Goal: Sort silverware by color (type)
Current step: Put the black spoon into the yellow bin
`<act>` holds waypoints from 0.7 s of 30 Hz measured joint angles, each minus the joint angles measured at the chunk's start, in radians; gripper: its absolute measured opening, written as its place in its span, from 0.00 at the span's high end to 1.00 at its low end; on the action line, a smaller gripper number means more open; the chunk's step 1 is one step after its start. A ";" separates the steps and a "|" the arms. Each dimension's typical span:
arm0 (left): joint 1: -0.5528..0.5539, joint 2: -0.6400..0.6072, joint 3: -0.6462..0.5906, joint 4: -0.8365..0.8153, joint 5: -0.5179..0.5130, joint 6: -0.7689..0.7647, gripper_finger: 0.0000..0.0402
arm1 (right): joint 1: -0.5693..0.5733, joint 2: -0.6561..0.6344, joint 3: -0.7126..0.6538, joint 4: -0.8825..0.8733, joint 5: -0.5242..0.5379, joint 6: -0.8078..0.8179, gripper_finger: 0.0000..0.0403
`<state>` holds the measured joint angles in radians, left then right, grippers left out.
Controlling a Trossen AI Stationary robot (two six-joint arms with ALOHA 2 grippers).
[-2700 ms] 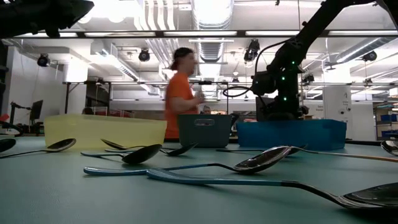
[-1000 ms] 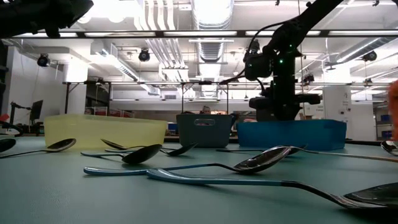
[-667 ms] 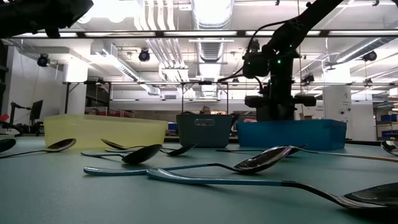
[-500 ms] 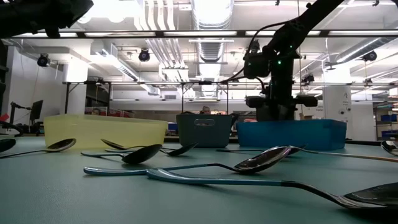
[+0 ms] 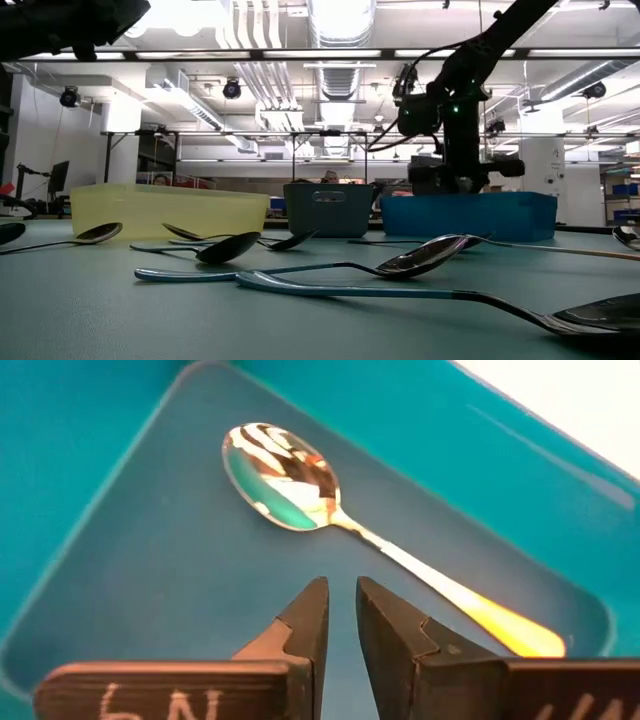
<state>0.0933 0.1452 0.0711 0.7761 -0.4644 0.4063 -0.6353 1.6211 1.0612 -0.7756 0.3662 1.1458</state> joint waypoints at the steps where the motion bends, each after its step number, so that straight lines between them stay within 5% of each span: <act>1: 0.000 0.000 0.000 0.000 0.000 0.000 0.91 | 0.000 0.000 -0.002 0.001 0.007 0.000 0.88; 21: 0.000 0.000 0.000 0.000 0.000 0.000 0.91 | -0.007 0.066 -0.041 0.015 0.065 0.026 0.88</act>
<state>0.0937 0.1452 0.0711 0.7761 -0.4644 0.4065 -0.6422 1.6868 1.0198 -0.7608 0.4316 1.1713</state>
